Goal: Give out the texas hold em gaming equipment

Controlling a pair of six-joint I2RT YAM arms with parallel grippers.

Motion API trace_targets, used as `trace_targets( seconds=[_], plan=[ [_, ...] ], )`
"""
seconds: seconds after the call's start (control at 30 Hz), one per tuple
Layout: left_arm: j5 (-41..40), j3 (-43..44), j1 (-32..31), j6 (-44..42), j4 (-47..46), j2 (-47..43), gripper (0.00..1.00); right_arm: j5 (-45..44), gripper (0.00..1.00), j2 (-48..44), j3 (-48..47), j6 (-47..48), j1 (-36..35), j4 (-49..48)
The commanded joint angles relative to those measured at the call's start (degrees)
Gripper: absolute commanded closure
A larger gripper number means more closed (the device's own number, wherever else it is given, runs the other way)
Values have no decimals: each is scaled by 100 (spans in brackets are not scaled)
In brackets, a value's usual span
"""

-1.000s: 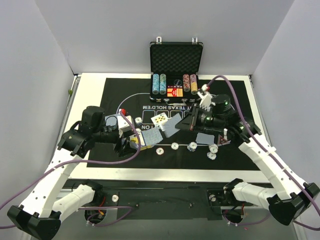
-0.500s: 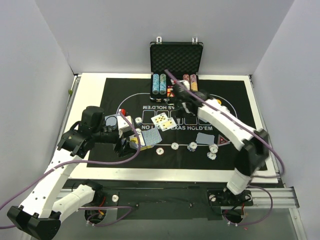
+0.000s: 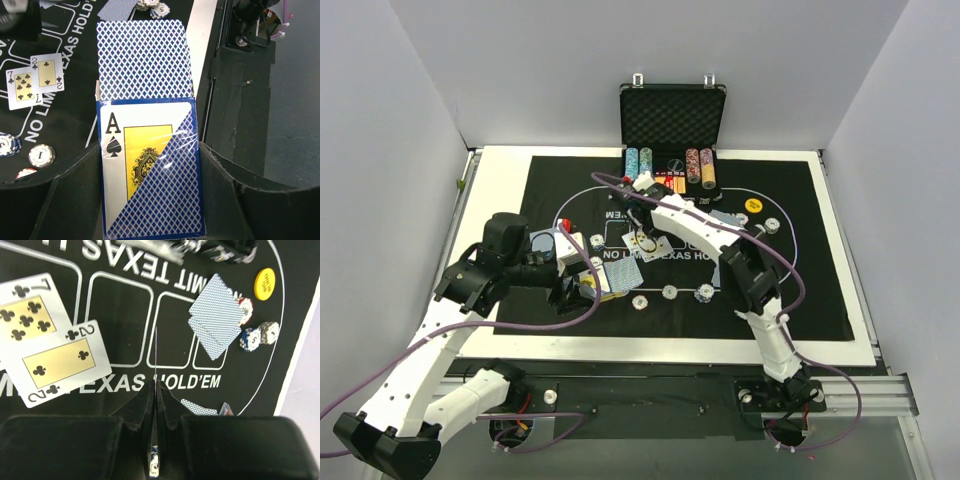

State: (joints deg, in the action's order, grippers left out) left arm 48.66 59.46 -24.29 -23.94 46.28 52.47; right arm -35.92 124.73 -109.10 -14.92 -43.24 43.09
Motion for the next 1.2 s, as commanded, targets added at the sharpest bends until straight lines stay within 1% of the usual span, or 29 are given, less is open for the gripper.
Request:
trace_targets(
  seconds=[0.0, 0.1, 0.17, 0.37, 0.5, 0.6, 0.77, 0.93, 0.97, 1.0, 1.03, 1.1, 1.13, 1.17],
  plan=[
    [205, 180, -23, 13, -163, -114, 100, -249, 100, 350, -33, 51, -228, 472],
    [187, 189, -23, 4, -172, -96, 100, 373, 100, 368, 300, -2, -263, 254],
    [187, 197, -23, 4, -163, -96, 100, 585, 100, 351, 459, -29, -290, 165],
    [170, 171, -23, -14, -146, -123, 100, 841, 100, 228, 1038, -143, -439, -46],
    [205, 162, -23, 21, -207, -114, 100, 1315, 100, 219, 1224, -117, -474, -283],
    [205, 188, -23, 48, -225, -105, 100, 1631, 100, 105, 1452, -20, -501, -730],
    [170, 215, -23, 4, -137, -140, 100, 1825, 99, 175, 1418, 59, -492, -837],
    [196, 136, -23, 135, -356, -132, 100, 2220, 87, 157, 1462, -151, -492, -978],
    [213, 136, -23, 144, -400, -97, 100, 2282, 81, 140, 1453, -187, -492, -1039],
    [214, 153, -23, 171, -427, -96, 100, 2413, 78, 105, 1453, -222, -492, -1074],
    [214, 162, -23, 162, -418, -88, 100, 2449, 72, 96, 1435, -248, -492, -1092],
    [205, 154, -23, 136, -392, -114, 100, 2598, 66, 52, 1409, -275, -483, -1084],
    [205, 153, -23, 136, -392, -114, 100, 2660, 65, 17, 1409, -301, -483, -1092],
    [205, 145, -23, 136, -383, -114, 100, 2713, 61, -10, 1418, -301, -475, -1127]
  ],
)
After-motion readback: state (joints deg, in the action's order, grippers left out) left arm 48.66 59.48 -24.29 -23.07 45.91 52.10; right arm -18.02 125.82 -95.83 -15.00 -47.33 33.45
